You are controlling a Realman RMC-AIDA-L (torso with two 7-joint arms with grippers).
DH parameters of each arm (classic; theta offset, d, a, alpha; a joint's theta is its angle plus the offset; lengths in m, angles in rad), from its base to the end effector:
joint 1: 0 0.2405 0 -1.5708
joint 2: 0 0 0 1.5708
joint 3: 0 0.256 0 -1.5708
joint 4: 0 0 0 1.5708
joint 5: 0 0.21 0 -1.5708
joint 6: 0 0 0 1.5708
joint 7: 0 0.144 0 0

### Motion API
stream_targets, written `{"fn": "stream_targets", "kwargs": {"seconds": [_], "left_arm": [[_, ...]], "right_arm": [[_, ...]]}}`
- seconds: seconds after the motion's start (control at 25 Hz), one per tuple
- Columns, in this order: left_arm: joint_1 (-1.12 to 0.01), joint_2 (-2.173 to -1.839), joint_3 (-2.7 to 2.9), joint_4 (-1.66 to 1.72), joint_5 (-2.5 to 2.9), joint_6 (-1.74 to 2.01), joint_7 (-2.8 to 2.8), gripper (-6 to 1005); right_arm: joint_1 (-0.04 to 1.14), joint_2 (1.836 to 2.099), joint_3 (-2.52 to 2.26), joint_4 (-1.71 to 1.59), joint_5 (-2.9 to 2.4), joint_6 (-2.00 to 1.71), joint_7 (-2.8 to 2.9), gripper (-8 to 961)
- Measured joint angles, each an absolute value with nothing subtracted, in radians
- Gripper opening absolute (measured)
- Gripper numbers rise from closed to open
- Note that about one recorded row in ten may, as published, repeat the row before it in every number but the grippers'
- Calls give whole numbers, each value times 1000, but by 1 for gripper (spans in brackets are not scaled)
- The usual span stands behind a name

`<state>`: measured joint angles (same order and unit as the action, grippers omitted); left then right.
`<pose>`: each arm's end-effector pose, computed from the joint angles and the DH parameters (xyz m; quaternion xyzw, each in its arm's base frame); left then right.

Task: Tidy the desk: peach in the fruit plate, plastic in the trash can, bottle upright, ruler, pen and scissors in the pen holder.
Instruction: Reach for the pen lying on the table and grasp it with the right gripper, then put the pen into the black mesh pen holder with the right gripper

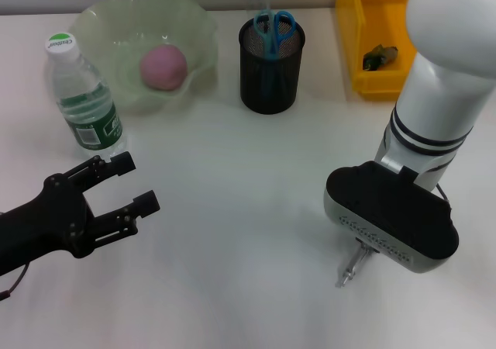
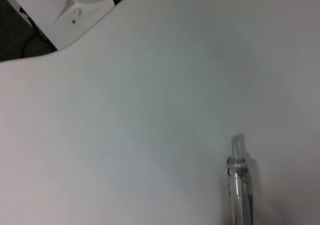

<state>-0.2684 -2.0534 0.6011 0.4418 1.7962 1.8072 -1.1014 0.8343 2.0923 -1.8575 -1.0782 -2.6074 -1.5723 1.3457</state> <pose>-0.3121 0.2302 0.0076 -0.8728 -0.2372 -0.3951 0.1606 0.1607 0.3266 -0.0828 0.8309 0.4001 0.3459 0.1730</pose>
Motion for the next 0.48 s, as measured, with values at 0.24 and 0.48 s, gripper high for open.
{"fn": "stream_targets", "kwargs": {"seconds": [0.24,0.48], "left_arm": [[-267,-2054,586,442,1796,1825,-1101,829],[-267,-2055,580,442,1796,1827,-1101,829]], "right_arm": [[832,2092,-1846,-1088,-2604,-1573,1345,167],[832,2091,-1764,-1127,-2591,-1634,1344,117]]}}
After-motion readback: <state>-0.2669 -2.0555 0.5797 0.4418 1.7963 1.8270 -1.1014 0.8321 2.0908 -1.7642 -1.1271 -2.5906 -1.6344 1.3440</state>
